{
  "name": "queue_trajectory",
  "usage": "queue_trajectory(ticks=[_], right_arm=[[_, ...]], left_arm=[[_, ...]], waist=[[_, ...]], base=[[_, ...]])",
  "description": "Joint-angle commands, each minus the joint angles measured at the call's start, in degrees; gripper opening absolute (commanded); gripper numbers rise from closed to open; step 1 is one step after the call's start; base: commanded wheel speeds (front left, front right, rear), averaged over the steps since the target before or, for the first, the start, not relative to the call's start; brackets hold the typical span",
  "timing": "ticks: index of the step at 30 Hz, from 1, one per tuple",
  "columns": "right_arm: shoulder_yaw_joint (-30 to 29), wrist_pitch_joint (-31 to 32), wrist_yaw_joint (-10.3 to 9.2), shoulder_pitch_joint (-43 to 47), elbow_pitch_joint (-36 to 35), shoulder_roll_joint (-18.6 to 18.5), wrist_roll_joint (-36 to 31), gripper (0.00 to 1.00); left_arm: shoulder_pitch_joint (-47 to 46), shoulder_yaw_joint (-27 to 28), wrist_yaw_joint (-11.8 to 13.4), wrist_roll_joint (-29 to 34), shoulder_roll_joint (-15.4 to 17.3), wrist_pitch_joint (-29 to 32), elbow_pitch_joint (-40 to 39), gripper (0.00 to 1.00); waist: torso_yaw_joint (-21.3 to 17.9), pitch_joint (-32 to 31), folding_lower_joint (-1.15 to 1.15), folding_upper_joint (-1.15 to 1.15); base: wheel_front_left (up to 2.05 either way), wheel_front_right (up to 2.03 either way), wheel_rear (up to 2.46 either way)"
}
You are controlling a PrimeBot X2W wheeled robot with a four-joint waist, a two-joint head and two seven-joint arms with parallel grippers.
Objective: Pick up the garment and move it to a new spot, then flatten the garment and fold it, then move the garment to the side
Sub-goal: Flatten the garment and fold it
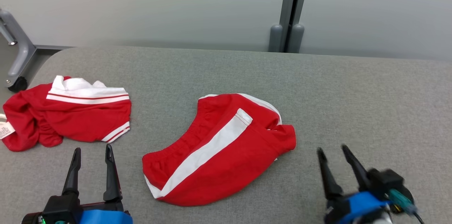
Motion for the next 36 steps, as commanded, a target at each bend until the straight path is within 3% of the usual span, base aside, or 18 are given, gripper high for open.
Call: queue_trajectory(ticks=[1, 5, 10, 22, 23, 24, 31, 36], right_arm=[[1.58, -0.21, 0.03, -3.23, -0.06, -0.11, -0.53, 1.0], [10.15, 0.08, 0.02, -12.23, 4.48, -0.93, -1.14, 1.0], [17.78, 5.02, 0.03, -22.87, 12.51, -1.17, -0.28, 1.0], [27.91, 14.44, 0.03, -36.38, 33.62, -1.68, 3.05, 1.0], [28.6, 14.21, 0.02, -36.68, 34.44, -1.6, 3.88, 0.77], [29.12, 13.26, 0.02, -37.08, 34.92, -1.55, 4.56, 0.02], [29.69, 3.29, 0.02, -38.02, 36.78, -2.96, 5.96, 0.0], [27.64, -0.02, 0.02, -33.93, 33.19, -5.48, 5.52, 0.0]], left_arm=[[0.51, 0.39, -0.32, 0.24, -0.11, -0.15, -0.01, 1.0], [-0.66, 0.79, -0.97, 0.59, -0.74, -0.15, 0.25, 1.0], [-1.59, -0.08, -0.81, 0.39, -0.94, -0.15, 0.58, 1.0], [-2.44, -2.22, 1.1, -2.57, -0.98, -0.15, 0.91, 1.0], [-2.47, -2.37, 1.24, -2.54, -0.99, -0.15, 0.88, 1.0], [-2.4, -2.49, 1.45, -2.64, -1.0, -0.15, 0.77, 1.0], [-1.7, -2.04, 2.12, -2.7, -0.99, -0.15, 0.42, 1.0], [-0.45, -1.08, 1.76, -2.5, -0.99, -0.15, 0.85, 1.0]], waist=[[0.28, 0.08, 0.01, 0.0], [1.68, 0.39, 0.01, 0.0], [3.84, 1.18, 0.01, 0.0], [8.47, 3.24, 0.01, 0.0], [8.62, 3.35, 0.01, 0.0], [8.68, 3.38, 0.01, 0.0], [6.5, 3.02, 0.01, 0.0], [3.08, 1.19, 0.01, 0.0]], base=[[0.0, 0.0, 0.0], [0.0, 0.0, 0.0], [0.0, 0.0, 0.0], [0.0, 0.0, 0.0], [0.0, 0.0, 0.0], [0.0, 0.0, 0.0], [0.0, 0.0, 0.0], [0.0, 0.0, 0.0]])
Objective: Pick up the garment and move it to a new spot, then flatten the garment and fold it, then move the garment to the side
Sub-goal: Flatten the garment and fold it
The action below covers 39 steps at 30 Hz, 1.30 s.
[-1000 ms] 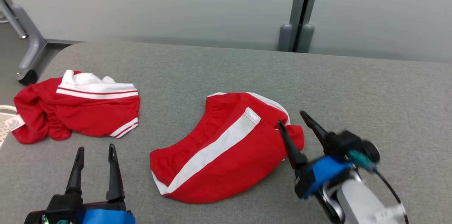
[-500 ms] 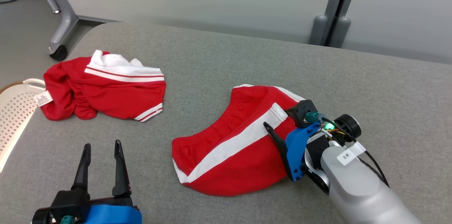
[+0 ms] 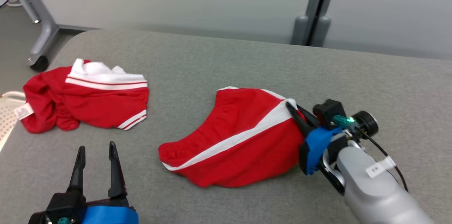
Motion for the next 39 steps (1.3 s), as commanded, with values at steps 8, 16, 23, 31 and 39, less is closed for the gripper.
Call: queue_trajectory(ticks=[8, 16, 23, 31, 39], right_arm=[[-10.03, -0.43, 0.01, 16.24, -18.1, -5.65, -2.17, 0.0], [-22.8, -0.45, 0.01, 34.85, -28.61, -4.22, -2.38, 0.0], [-27.19, -0.46, 0.01, 38.55, -29.35, 0.21, -3.08, 1.0], [-32.56, -0.45, 0.02, 38.93, -38.56, 2.63, -4.81, 1.0], [-31.19, -0.45, 0.02, 41.74, -38.97, 4.06, -7.88, 1.0]], left_arm=[[0.83, 0.9, -0.74, 0.76, -0.09, -0.15, 0.47, 1.0], [0.81, 0.85, -0.63, 0.52, -0.08, -0.15, 0.49, 1.0], [1.8, 1.17, -0.81, 0.99, -0.08, -0.15, 1.03, 1.0], [2.27, 1.27, -1.34, 1.54, -0.1, -0.15, 1.61, 1.0], [2.67, 0.31, -1.8, 4.24, -0.09, -0.15, 3.63, 1.0]], waist=[[-5.48, -2.63, 0.0, -0.01], [-7.46, -2.34, 0.0, -0.01], [-9.08, -2.85, 0.0, -0.01], [-9.46, -4.88, 0.0, -0.01], [-8.63, -6.09, 0.0, -0.01]], base=[[0.0, 0.0, 0.0], [0.0, 0.0, 0.0], [0.0, 0.0, 0.0], [0.0, 0.0, 0.0], [0.0, 0.0, 0.0]])
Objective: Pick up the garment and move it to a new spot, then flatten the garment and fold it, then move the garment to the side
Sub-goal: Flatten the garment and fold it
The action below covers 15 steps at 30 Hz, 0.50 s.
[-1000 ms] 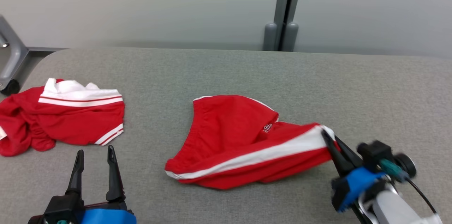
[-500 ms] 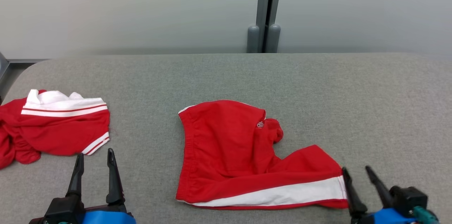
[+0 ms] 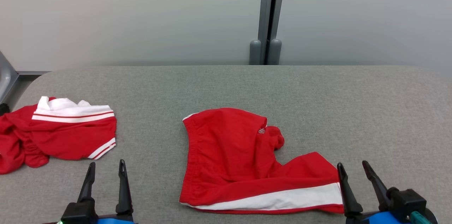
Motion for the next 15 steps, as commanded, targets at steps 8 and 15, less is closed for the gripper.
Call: queue_trajectory(ticks=[8, 15], right_arm=[[-0.46, -0.19, 0.03, 2.62, -0.11, 0.59, -1.24, 1.0], [-0.75, -0.19, 0.03, 2.79, 0.53, 0.67, -0.65, 1.0]], left_arm=[[0.83, -0.59, -0.42, 3.28, 0.88, -0.15, 1.95, 1.0], [0.86, -0.2, 0.36, 3.66, 1.84, -0.15, 2.0, 1.0]], waist=[[0.24, -0.53, 0.0, 0.0], [0.22, -0.69, 0.0, 0.0]], base=[[0.0, 0.0, 0.0], [0.0, 0.0, 0.0]])
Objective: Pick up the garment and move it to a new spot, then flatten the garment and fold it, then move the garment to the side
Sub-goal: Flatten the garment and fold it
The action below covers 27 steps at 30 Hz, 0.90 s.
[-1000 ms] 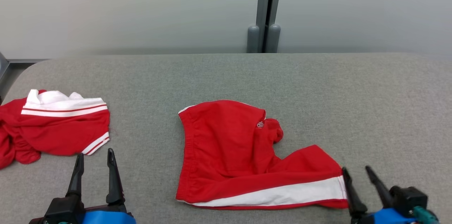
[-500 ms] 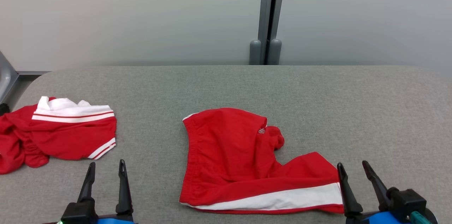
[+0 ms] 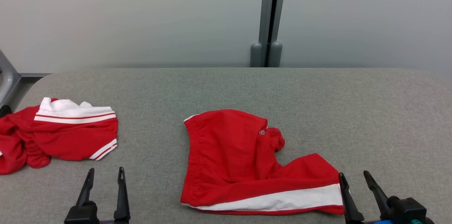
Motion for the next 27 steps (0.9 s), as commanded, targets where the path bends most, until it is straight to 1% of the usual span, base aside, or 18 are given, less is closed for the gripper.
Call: queue_trajectory(ticks=[1, 20, 21, 24, 26, 27], right_arm=[[-0.2, -0.19, 0.03, 0.34, -0.12, 0.04, 0.71, 1.0], [0.36, -0.19, 0.03, 0.04, 0.84, 0.05, 0.93, 1.0], [0.38, -0.19, 0.03, 0.0, 0.9, 0.04, 0.87, 1.0], [0.22, -0.19, 0.03, -0.33, 1.2, 0.04, 0.65, 1.0], [0.28, -0.19, 0.03, -0.66, 1.59, 0.03, 0.15, 1.0], [0.26, -0.19, 0.03, -0.8, 2.0, 0.03, -0.09, 1.0]], left_arm=[[0.18, 0.45, 0.03, -0.35, 0.36, -0.15, -0.63, 1.0], [1.15, 1.27, 0.74, -0.62, 0.13, -0.15, -2.08, 1.0], [1.13, 1.17, 0.32, -0.95, 0.08, -0.15, -2.19, 1.0], [0.67, 0.03, -2.32, -2.36, -0.12, -0.15, -1.73, 1.0], [0.09, -1.24, -3.99, -4.11, 0.01, -0.15, -0.84, 1.0], [-0.13, -2.18, -4.55, -3.79, 0.59, -0.15, -0.17, 1.0]], waist=[[0.03, 0.03, 0.0, 0.0], [0.21, -0.2, 0.0, 0.0], [0.17, -0.2, 0.0, 0.0], [0.08, -0.11, 0.0, 0.0], [-0.05, 0.0, 0.0, 0.0], [-0.12, 0.04, 0.0, 0.0]], base=[[0.0, 0.0, 0.0], [0.0, 0.0, 0.0], [0.0, 0.0, 0.0], [0.0, 0.0, 0.0], [0.0, 0.0, 0.0], [0.0, 0.0, 0.0]])
